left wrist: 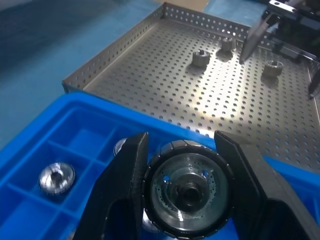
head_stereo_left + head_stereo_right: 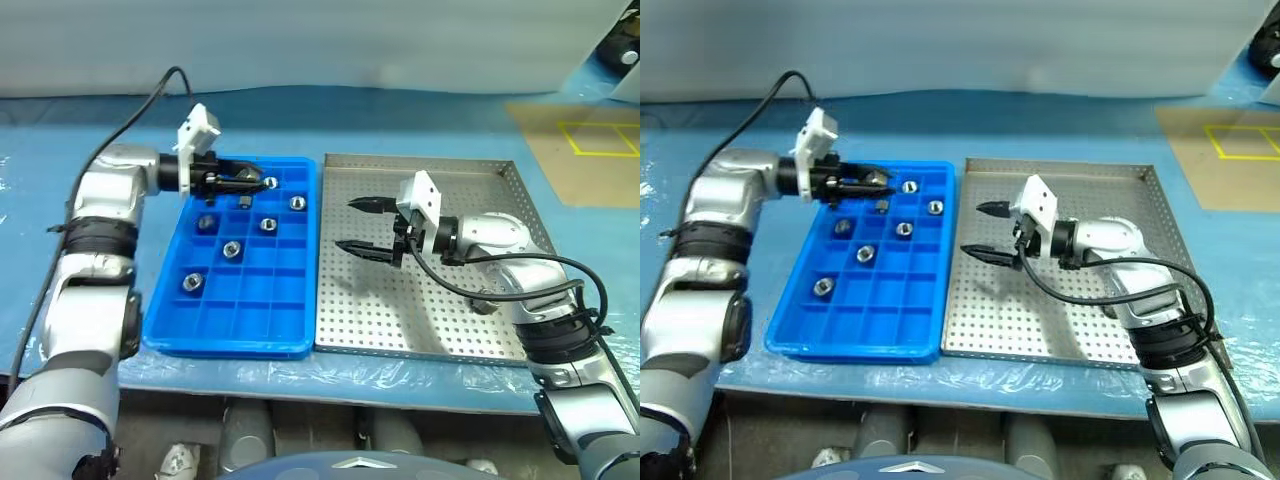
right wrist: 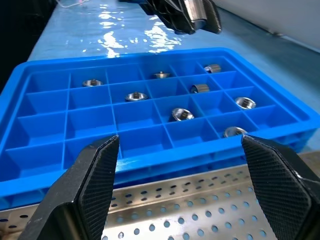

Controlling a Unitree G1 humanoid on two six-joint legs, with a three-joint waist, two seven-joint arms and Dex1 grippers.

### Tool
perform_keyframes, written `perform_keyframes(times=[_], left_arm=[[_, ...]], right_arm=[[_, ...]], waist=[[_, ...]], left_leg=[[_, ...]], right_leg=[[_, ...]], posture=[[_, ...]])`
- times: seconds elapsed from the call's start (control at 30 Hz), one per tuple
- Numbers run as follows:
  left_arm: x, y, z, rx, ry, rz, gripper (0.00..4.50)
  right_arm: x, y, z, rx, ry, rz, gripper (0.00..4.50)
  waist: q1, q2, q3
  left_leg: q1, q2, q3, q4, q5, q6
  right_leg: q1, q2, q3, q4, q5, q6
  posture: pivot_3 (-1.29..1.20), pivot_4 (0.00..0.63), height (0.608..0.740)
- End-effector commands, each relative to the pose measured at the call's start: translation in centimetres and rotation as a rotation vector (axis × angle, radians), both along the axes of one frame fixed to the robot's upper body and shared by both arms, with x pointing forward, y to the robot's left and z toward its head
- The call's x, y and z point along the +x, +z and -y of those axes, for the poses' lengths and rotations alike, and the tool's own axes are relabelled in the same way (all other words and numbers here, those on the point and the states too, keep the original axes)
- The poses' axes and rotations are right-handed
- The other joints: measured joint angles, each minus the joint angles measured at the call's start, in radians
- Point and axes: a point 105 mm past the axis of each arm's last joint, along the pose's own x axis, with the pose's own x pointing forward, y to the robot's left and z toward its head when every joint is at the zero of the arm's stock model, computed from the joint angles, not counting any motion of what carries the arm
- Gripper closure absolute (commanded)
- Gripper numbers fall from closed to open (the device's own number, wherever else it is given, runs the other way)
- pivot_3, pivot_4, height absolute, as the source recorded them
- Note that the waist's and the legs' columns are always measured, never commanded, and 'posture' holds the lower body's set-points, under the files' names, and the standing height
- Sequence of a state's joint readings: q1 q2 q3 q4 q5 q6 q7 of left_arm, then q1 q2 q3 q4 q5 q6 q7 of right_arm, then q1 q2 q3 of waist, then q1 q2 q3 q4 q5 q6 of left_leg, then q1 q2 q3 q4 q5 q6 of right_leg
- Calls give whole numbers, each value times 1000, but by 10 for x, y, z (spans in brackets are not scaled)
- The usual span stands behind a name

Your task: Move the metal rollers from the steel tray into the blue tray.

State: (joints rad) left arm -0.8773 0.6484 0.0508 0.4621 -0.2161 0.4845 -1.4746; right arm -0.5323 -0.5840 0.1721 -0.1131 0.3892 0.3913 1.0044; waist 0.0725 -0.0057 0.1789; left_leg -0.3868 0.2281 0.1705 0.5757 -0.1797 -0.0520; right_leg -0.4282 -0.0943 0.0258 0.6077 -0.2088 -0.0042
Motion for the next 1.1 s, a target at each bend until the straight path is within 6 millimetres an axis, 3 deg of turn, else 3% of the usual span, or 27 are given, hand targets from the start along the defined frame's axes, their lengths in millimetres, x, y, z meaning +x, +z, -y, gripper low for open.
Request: perform_keyframes(times=[0.03,0.23,0.33,0.57,0.83,1.0,1.1], left_arm=[[-31,12,-5,-13,-34,16,2514],[-89,-23,-19,56,-46,-120,2514],[-104,-36,-26,68,2,-175,2514],[-112,-58,-52,96,153,-225,2514],[-126,-71,-45,83,122,-294,2514],[-123,-81,-47,88,142,-300,2514],[-123,-87,-48,107,143,-306,1765]], right_arm=[[0,8,-7,3,54,48,445],[1,6,-11,-4,89,45,445],[2,4,-12,-9,95,42,445],[3,1,-13,-9,100,35,445],[6,-1,-13,-13,97,32,445],[7,-2,-12,-16,91,36,445],[7,-2,-11,-13,82,41,445]], waist=[[5,0,0],[5,0,0],[6,0,0],[6,-1,0],[7,-1,0],[8,-1,0],[8,-1,0]], left_leg=[[0,1,0,0,1,-1],[1,7,-1,-4,6,-10],[2,11,-1,-9,8,-15],[3,13,-2,-13,12,-21],[3,14,-2,-13,13,-21],[3,14,-2,-12,12,-21],[4,14,-2,-12,13,-21]], right_leg=[[-1,0,-1,0,0,0],[-3,5,-3,1,0,0],[-6,9,-3,2,0,1],[-7,13,-3,4,0,1],[-8,16,-3,3,0,1],[-8,16,-3,4,0,1],[-8,17,-3,4,0,1]], posture=[[13,150,740],[44,150,740],[51,150,740],[62,150,740],[67,150,740],[63,150,740],[63,150,740]])
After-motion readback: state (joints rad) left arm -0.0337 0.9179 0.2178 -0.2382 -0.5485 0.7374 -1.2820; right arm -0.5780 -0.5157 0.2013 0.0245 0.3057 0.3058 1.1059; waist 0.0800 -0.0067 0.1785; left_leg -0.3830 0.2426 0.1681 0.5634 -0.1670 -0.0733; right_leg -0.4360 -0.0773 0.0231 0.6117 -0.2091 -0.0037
